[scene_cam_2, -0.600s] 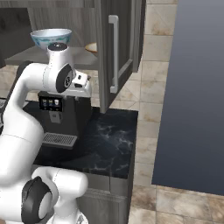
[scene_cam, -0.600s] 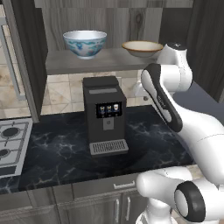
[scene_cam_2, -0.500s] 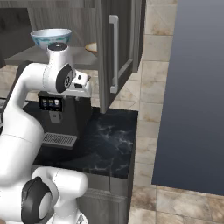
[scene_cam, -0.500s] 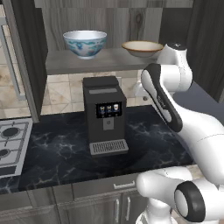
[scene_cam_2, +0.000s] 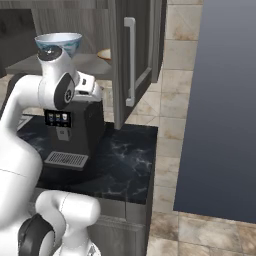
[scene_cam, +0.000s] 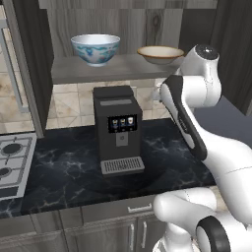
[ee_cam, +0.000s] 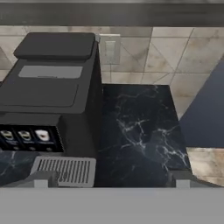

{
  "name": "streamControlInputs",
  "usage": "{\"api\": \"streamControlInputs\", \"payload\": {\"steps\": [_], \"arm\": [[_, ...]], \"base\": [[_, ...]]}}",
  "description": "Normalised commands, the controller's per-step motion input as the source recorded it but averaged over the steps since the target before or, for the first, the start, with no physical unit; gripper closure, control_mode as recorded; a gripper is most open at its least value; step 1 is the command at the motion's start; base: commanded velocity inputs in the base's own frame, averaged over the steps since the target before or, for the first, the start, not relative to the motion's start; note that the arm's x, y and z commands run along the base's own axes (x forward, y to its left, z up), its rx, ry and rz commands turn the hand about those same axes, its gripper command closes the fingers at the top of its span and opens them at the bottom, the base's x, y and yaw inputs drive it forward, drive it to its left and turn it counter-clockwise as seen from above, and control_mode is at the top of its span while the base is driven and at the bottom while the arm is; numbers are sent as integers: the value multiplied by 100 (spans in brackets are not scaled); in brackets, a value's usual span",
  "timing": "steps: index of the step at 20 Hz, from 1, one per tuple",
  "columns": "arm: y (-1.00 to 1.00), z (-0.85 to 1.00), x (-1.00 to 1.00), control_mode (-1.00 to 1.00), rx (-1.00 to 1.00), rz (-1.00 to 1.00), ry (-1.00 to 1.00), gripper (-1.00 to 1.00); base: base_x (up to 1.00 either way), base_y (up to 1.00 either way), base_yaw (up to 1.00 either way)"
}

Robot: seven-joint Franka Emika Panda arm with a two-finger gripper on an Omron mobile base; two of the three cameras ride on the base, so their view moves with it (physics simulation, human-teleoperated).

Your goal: Pick up the bowls from the cabinet and place each bowl in front of a stool on the dining counter.

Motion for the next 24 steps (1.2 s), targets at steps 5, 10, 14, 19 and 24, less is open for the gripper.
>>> {"api": "streamControlInputs", "payload": {"steps": [5,10,14,19,24], "arm": [[-1,45,0,-100,7,-9,-21,-100],[-14,38,0,-100,16,-18,-14,-100],[-36,20,0,-100,24,-16,-1,-100],[-31,34,17,-100,21,-8,-1,-100],[-5,33,32,-100,3,-1,0,-100]], "base": [[0,0,0],[0,0,0],[0,0,0],[0,0,0],[0,0,0]]}}
